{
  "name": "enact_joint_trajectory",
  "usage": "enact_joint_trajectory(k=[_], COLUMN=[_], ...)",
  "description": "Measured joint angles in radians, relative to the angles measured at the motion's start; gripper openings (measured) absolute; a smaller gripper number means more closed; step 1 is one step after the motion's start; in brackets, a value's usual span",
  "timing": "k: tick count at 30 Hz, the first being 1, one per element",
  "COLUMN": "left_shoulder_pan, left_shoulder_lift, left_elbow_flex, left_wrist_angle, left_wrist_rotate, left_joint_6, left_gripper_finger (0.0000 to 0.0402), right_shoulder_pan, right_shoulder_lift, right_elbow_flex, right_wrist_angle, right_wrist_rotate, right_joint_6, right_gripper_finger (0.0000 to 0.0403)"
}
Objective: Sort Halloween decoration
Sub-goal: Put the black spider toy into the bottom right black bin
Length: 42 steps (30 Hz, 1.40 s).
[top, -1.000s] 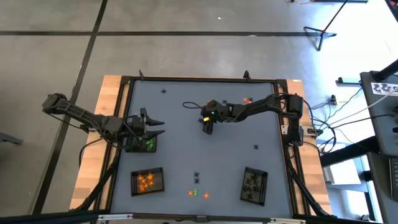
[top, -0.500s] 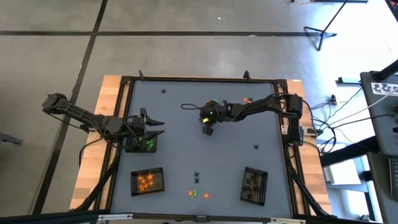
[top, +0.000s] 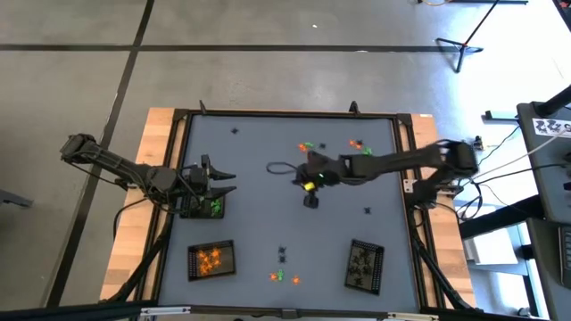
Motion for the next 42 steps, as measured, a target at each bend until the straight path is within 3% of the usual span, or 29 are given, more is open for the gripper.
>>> enact_joint_trajectory(k=[8,15,19,27,30,34,38,42], left_shoulder_pan=[0.0,0.0,0.0,0.018,0.034,0.052,0.056,0.056], left_shoulder_lift=[0.0,0.0,0.0,0.0,0.0,0.0,0.0,0.0], left_elbow_flex=[0.0,0.0,0.0,0.0,0.0,0.0,0.0,0.0], left_wrist_angle=[0.014,0.049,0.076,0.111,0.136,0.146,0.146,0.146], left_wrist_rotate=[-0.09,-0.156,-0.164,-0.168,-0.168,-0.166,-0.141,-0.114], left_joint_6=[0.041,0.093,0.113,0.113,0.113,0.107,0.084,0.044], left_gripper_finger=[0.0155,0.0155,0.0155,0.0155,0.0155,0.0155,0.0155,0.0155], right_shoulder_pan=[0.221,0.45,0.576,0.744,0.779,0.808,0.804,0.775], right_shoulder_lift=[-0.235,-0.274,-0.268,-0.242,-0.225,-0.191,-0.177,-0.177], right_elbow_flex=[0.001,0.001,-0.009,-0.052,-0.076,-0.083,-0.084,-0.084], right_wrist_angle=[-0.335,-0.564,-0.601,-0.588,-0.581,-0.57,-0.567,-0.576], right_wrist_rotate=[-0.064,-0.09,-0.081,0.051,0.053,0.059,0.051,0.07], right_joint_6=[0.164,0.569,0.767,1.039,1.124,1.187,1.223,1.219], right_gripper_finger=[0.0009,0.0014,0.0014,0.0016,0.0036,0.0094,0.0149,0.0178])
